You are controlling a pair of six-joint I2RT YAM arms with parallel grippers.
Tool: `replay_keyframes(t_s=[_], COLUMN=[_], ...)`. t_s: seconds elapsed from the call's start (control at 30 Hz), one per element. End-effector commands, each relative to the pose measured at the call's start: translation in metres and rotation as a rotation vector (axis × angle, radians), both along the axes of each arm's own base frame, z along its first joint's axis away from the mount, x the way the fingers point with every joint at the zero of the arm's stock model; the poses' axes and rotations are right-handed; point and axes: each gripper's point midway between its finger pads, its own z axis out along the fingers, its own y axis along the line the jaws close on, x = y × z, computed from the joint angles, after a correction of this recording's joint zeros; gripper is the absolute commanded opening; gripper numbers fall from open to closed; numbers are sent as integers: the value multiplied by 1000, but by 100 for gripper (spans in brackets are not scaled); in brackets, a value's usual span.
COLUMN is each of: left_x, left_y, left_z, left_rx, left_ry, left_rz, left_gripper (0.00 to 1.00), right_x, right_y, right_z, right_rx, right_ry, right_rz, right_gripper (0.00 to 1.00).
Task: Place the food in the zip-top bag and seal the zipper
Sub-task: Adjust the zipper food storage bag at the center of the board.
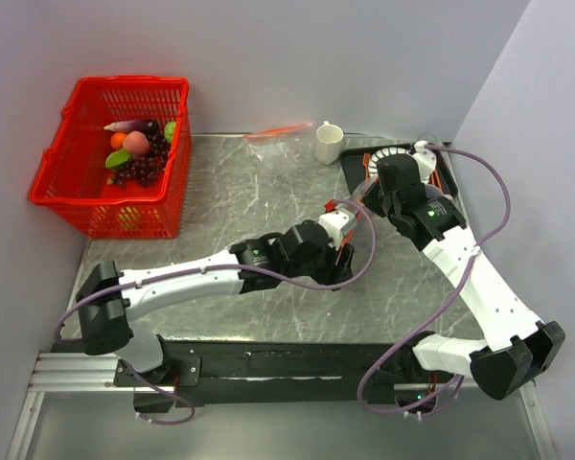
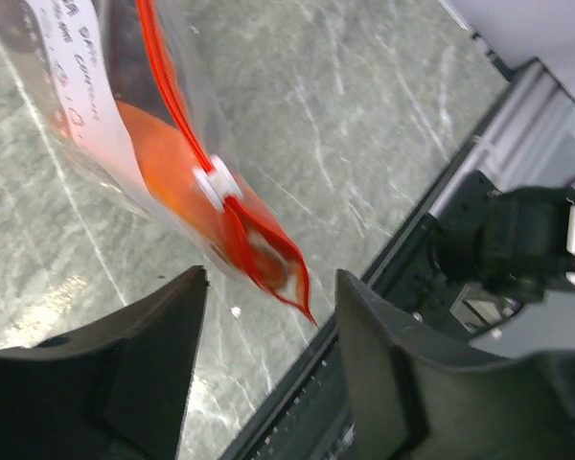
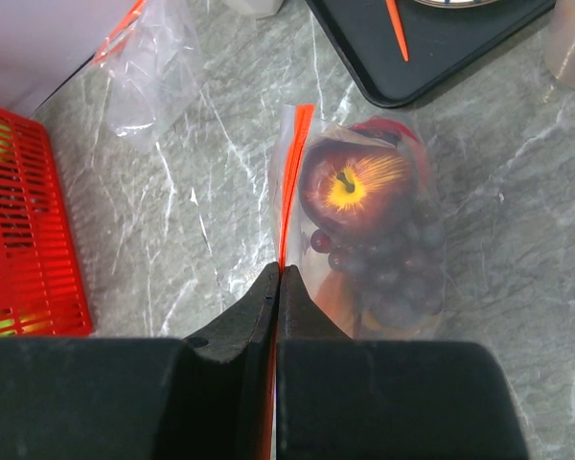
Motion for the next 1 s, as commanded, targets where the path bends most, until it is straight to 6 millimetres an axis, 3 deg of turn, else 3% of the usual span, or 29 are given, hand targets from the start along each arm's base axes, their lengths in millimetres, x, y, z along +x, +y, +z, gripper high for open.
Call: replay_keyframes(t_s=[0.0, 0.1, 0.13, 0.23, 0.4, 0.53, 0.57, 0.6, 0.63, 0.77, 0.8, 0.87, 0.9, 0.97], left_x=[15, 18, 19, 19, 16, 21, 36, 40, 40, 73, 80, 87, 89, 89], left_y=[-8, -7, -10, -7, 7, 27, 38, 44, 51, 82, 83, 91, 92, 94], left_z=[21, 20, 21, 19, 31, 53, 56, 58, 61, 79, 102, 124, 150, 171], left_rx=[-41, -31, -29, 1, 4, -76, -92, -107, -124, -142, -172, -180, -218, -249], left_ry=[-35, -35, -34, -24, -16, 55, 65, 76, 88, 82, 47, 13, -25, -50], left_rz=[86, 105, 103, 108, 112, 80, 111, 115, 110, 188, 191, 204, 201, 188], left_gripper=[56, 33, 21, 1, 1, 1, 1, 1, 1, 1, 1, 1, 1, 1], right_x=[4, 3, 3, 4, 6, 0, 1, -4, -10, -24, -28, -31, -31, -32], right_y=[-2, -2, -2, -1, 4, 11, 16, 21, 21, 34, 35, 36, 37, 37], right_z=[31, 30, 29, 27, 26, 29, 35, 24, 32, 37, 36, 34, 31, 24], right_rx=[44, 49, 48, 49, 43, 28, 32, 11, 22, 49, 60, 54, 53, 48], right_ry=[-87, -87, -84, -81, -83, -112, -152, -142, -177, -249, -250, -247, -239, -217], right_rz=[-26, -26, -27, -26, 11, 105, 136, 204, 225, 347, 356, 377, 384, 387], right_gripper=[0, 0, 0, 0, 0, 6, 6, 6, 4, 0, 0, 0, 0, 0])
